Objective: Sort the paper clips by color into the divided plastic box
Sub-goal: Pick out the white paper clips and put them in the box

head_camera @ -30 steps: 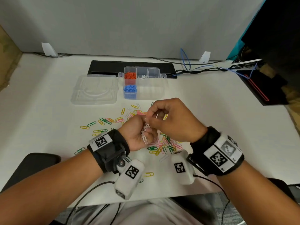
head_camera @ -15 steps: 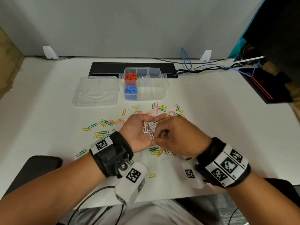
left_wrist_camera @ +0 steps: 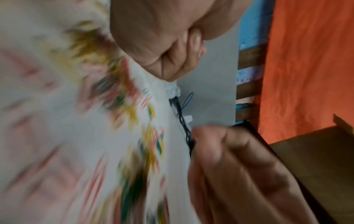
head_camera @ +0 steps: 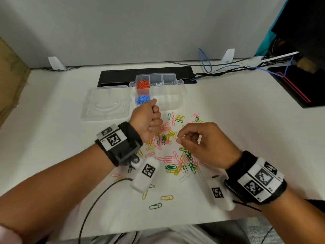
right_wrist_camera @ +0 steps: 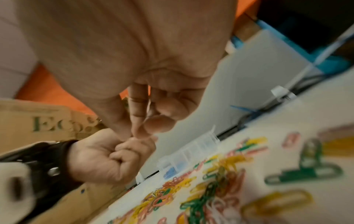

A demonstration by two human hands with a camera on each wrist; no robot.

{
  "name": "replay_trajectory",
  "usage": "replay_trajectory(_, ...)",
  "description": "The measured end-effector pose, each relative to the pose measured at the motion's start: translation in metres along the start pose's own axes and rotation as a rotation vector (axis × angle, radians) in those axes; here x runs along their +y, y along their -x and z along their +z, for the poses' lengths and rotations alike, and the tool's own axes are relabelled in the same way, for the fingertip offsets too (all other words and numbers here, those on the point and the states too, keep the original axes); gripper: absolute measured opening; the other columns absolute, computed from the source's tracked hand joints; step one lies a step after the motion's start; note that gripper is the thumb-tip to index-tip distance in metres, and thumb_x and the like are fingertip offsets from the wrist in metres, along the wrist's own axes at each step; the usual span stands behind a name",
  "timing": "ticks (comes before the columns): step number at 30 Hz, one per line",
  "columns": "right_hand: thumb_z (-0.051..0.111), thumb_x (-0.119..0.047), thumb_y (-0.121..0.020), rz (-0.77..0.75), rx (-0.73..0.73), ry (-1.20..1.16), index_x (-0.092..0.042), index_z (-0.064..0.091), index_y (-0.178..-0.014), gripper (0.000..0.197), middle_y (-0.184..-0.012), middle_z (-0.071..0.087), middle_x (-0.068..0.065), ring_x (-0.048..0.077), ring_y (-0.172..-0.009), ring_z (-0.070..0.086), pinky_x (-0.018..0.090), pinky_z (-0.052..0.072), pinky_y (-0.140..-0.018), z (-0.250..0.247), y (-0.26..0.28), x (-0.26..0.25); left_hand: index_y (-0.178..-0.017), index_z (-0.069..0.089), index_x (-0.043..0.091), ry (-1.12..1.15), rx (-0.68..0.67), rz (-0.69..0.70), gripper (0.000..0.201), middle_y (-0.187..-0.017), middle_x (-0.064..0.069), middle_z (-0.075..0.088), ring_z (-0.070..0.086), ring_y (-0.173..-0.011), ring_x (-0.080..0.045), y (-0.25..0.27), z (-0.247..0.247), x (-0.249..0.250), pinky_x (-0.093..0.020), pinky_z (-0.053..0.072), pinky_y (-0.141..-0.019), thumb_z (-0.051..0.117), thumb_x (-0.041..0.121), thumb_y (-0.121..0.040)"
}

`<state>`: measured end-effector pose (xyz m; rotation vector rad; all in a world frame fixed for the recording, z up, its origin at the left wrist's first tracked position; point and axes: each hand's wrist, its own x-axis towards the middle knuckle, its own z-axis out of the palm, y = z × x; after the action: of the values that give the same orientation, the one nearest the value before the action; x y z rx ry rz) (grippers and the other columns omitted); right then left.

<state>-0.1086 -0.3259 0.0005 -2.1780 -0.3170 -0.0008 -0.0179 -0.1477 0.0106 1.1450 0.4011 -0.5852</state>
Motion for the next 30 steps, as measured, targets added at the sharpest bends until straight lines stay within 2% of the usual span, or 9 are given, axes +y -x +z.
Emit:
replay_trajectory(4, 0.072, -0.015, -0.089, 0.124, 0.058, -0.175, -0.015, 0.074, -0.08, 0.009, -0.073, 0.07, 0.003, 0.002, -0.057, 0.052, 0.021, 0.046, -0.062, -0.008, -0.006, 0.016, -0.06, 0.036, 0.023, -0.131, 0.011, 0.183, 0.038, -0.047, 0.007, 0.025, 0.017, -0.034, -0.008, -0.041, 0.022, 0.065, -0.015, 0.013, -0.032, 0.035, 0.029, -0.098)
replay_trajectory(9, 0.071, -0.015, -0.089, 0.121, 0.071, -0.223, -0.015, 0.074, -0.079, 0.011, -0.072, 0.07, 0.0, 0.004, -0.059, 0.055, 0.02, 0.047, -0.061, -0.006, -0.003, 0.014, -0.063, 0.043, 0.02, 0.01, 0.107, 0.252, 0.035, -0.043, 0.007, 0.027, 0.017, -0.034, -0.011, -0.082, 0.042, 0.11, -0.017, 0.015, -0.037, 0.035, 0.026, -0.096)
replay_trajectory(16, 0.071, -0.016, -0.089, 0.137, 0.069, -0.255, -0.015, 0.073, -0.077, 0.012, -0.066, 0.065, -0.007, 0.003, -0.059, 0.053, 0.02, 0.047, -0.06, -0.005, -0.003, 0.015, -0.071, 0.056, 0.01, 0.132, 0.178, 0.319, 0.037, -0.058, -0.002, 0.048, 0.043, -0.049, -0.016, -0.114, 0.046, 0.111, -0.025, 0.036, -0.053, 0.035, 0.02, -0.099)
replay_trajectory(19, 0.072, -0.016, -0.089, 0.144, 0.072, -0.25, -0.017, 0.073, -0.077, 0.012, -0.066, 0.065, -0.002, 0.007, -0.058, 0.053, 0.026, 0.048, -0.06, -0.007, -0.004, 0.018, -0.106, 0.066, 0.0, 0.065, 0.218, 0.36, 0.037, -0.081, -0.009, 0.066, 0.061, -0.069, -0.02, -0.12, 0.045, 0.108, -0.031, 0.05, -0.07, 0.034, 0.018, -0.1)
replay_trajectory(21, 0.073, -0.016, -0.088, 0.147, 0.079, -0.254, -0.017, 0.073, -0.076, 0.012, -0.066, 0.065, 0.001, 0.009, -0.057, 0.053, 0.029, 0.047, -0.059, -0.007, -0.006, 0.02, -0.125, 0.058, -0.004, 0.051, 0.251, 0.37, 0.039, -0.093, -0.012, 0.068, 0.064, -0.076, -0.02, -0.119, 0.042, 0.107, -0.029, 0.055, -0.065, 0.035, 0.014, -0.1)
replay_trajectory(23, 0.073, -0.015, -0.088, 0.153, 0.079, -0.263, -0.017, 0.073, -0.076, 0.012, -0.066, 0.065, 0.001, 0.007, -0.058, 0.053, 0.024, 0.047, -0.058, -0.007, -0.007, 0.022, -0.125, 0.058, -0.003, 0.035, 0.259, 0.373, 0.038, -0.1, -0.013, 0.069, 0.065, -0.08, -0.022, -0.118, 0.039, 0.108, -0.027, 0.055, -0.063, 0.035, 0.012, -0.099)
replay_trajectory(25, 0.072, -0.013, -0.088, 0.155, 0.073, -0.275, -0.016, 0.074, -0.077, 0.012, -0.066, 0.065, -0.002, 0.004, -0.058, 0.053, 0.019, 0.045, -0.058, -0.007, -0.007, 0.022, -0.12, 0.063, 0.001, -0.026, 0.261, 0.355, 0.037, -0.102, -0.011, 0.07, 0.066, -0.088, -0.023, -0.117, 0.036, 0.107, -0.032, 0.049, -0.085, 0.035, 0.011, -0.097)
replay_trajectory(27, 0.072, -0.011, -0.088, 0.158, 0.064, -0.289, -0.013, 0.074, -0.077, 0.011, -0.065, 0.065, -0.006, 0.001, -0.057, 0.053, 0.015, 0.043, -0.058, -0.006, -0.007, 0.021, -0.118, 0.063, 0.003, -0.063, 0.261, 0.358, 0.039, -0.107, -0.012, 0.07, 0.068, -0.094, -0.023, -0.118, 0.035, 0.105, -0.035, 0.043, -0.096, 0.032, 0.009, -0.096)
replay_trajectory(30, 0.072, -0.012, -0.088, 0.167, 0.056, -0.284, -0.013, 0.074, -0.077, 0.011, -0.064, 0.064, -0.009, 0.0, -0.057, 0.053, 0.012, 0.042, -0.057, -0.005, -0.007, 0.022, -0.118, 0.064, 0.003, -0.096, 0.296, 0.352, 0.04, -0.093, -0.006, 0.069, 0.067, -0.083, -0.02, -0.114, 0.036, 0.102, -0.034, 0.049, -0.087, 0.031, 0.007, -0.095)
